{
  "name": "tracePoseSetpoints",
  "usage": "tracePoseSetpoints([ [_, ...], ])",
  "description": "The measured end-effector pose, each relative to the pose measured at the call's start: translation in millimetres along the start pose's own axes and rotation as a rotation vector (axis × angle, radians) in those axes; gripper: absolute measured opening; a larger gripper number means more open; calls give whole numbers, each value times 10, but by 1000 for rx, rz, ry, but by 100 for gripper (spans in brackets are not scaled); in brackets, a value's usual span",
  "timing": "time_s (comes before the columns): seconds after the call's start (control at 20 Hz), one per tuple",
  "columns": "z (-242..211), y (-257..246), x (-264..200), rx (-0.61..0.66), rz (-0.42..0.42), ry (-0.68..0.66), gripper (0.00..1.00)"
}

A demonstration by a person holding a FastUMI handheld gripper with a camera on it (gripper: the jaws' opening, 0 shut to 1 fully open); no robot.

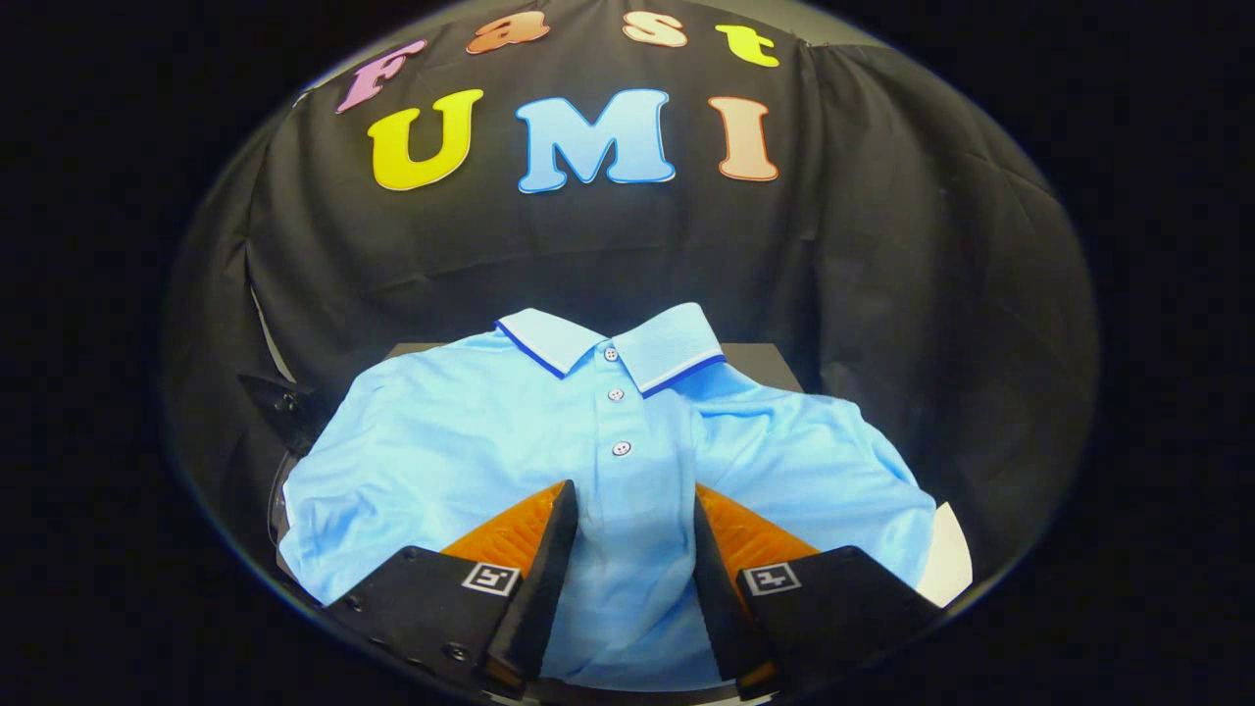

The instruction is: Put the clothes into the washing machine and then close the washing machine lid.

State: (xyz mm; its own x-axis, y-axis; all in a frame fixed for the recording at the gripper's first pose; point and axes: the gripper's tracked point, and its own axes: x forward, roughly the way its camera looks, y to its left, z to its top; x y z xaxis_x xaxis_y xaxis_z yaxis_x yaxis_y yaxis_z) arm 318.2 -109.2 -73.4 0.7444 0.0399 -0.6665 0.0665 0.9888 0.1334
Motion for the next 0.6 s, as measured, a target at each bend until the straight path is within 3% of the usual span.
tracePoseSetpoints([
  [0.1, 26, 37, -9, 5, 20, 2, 68],
  [0.2, 24, 48, 2, 34, 8, -10, 16],
  [0.45, 21, 89, 56, -3, -7, -38, 16],
  [0.5, 23, 71, -11, 0, -8, -52, 2],
  [0.6, 33, 77, -28, -12, -14, -65, 2],
])
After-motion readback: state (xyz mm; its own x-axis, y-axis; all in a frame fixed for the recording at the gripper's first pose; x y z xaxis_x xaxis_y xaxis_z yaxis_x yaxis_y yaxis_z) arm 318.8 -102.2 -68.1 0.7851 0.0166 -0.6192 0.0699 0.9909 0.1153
